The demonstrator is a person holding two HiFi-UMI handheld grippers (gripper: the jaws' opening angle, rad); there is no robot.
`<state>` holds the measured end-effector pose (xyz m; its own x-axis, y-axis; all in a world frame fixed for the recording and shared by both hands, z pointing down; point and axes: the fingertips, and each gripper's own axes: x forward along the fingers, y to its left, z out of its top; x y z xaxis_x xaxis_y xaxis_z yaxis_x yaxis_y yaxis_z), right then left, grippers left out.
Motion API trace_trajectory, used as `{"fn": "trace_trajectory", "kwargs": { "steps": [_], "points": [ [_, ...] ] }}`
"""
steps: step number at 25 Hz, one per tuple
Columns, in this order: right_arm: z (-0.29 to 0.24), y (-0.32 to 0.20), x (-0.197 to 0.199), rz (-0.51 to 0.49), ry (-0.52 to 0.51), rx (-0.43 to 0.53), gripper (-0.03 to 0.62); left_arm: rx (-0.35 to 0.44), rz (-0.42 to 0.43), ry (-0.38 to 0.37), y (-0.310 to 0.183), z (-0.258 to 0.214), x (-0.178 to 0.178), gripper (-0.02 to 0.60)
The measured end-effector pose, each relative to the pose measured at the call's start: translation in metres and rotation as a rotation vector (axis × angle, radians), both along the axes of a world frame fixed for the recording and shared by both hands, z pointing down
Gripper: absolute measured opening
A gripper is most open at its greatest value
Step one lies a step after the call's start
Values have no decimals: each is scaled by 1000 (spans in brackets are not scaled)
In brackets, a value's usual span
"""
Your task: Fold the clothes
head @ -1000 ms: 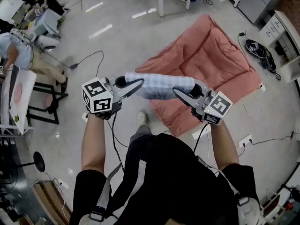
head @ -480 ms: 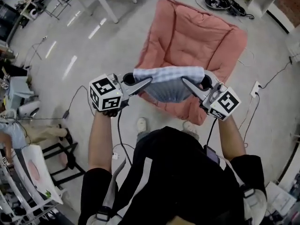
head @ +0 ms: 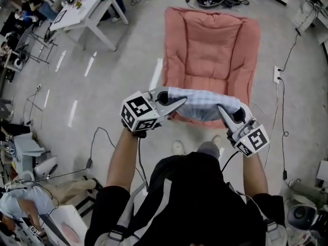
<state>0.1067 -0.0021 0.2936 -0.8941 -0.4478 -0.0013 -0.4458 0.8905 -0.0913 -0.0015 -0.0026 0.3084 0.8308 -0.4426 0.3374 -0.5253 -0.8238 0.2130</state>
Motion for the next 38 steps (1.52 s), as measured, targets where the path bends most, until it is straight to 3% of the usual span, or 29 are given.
{"fn": "trace_trajectory", "kwargs": {
  "steps": [11,16,26,31,38],
  "points": [
    [-9,70,-15,58,97,68,103,45,28,58,62,-3,-14,37],
    [10,80,-4,78,104,10,98,11,40,83,65,15,-4,34],
    [86,107,15,97,140,-194,97,-142,62,132,98,98,18,34],
    [134,87,19,129,166,-301,97,-211,43,161,80,144,23,34],
    [216,11,35,97,202,-366,97,-282,-11,137,-1,222,36,34]
  ]
}}
